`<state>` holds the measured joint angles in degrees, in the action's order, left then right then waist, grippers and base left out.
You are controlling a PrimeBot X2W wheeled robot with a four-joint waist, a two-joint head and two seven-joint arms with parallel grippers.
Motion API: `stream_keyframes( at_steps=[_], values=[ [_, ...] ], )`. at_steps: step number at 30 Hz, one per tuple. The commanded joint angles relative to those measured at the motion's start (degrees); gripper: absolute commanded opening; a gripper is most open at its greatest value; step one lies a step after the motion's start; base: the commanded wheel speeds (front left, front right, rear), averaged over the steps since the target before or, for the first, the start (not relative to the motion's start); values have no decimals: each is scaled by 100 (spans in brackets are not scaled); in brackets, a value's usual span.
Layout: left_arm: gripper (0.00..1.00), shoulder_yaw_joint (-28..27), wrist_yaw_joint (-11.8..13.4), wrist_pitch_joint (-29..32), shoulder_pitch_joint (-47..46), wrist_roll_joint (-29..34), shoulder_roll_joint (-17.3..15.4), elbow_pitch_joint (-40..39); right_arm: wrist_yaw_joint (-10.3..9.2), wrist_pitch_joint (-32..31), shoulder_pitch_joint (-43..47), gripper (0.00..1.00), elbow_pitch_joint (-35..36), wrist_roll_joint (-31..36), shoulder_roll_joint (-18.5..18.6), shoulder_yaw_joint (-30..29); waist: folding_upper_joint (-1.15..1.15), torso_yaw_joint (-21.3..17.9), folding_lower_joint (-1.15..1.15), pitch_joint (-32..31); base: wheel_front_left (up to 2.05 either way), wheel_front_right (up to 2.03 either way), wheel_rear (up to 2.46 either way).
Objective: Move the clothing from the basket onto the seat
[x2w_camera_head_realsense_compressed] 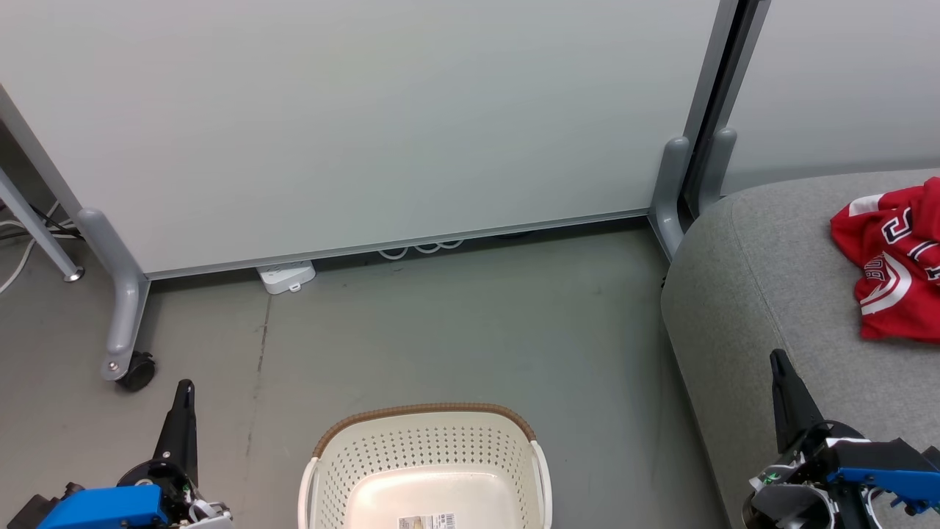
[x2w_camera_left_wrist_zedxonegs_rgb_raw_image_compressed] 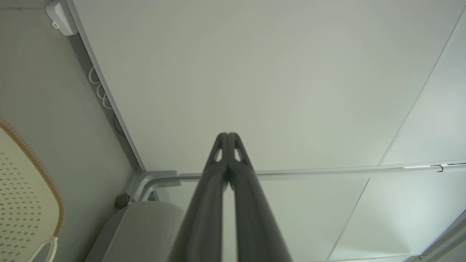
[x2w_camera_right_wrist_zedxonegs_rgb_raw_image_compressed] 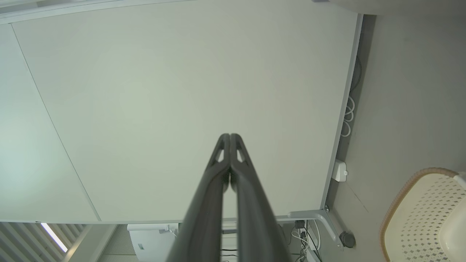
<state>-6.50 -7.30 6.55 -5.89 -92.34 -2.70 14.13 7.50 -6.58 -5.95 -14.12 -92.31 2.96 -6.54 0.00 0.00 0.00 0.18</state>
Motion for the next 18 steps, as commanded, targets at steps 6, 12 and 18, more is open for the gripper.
stream_keyframes(
  at_steps=[6, 12, 18],
  values=[
    [0, -16, -38, 17, -68, -16, -34, -14, -2, -14, -54, 0, 22, -20, -17, -4, 0, 0, 0, 0, 0, 0, 0],
    [0, -16, -38, 17, -68, -16, -34, -14, -2, -14, -54, 0, 22, -20, -17, -4, 0, 0, 0, 0, 0, 0, 0],
    [0, -16, -38, 17, -68, -16, -34, -14, -2, -14, -54, 0, 22, -20, -16, -4, 0, 0, 0, 0, 0, 0, 0]
  ],
)
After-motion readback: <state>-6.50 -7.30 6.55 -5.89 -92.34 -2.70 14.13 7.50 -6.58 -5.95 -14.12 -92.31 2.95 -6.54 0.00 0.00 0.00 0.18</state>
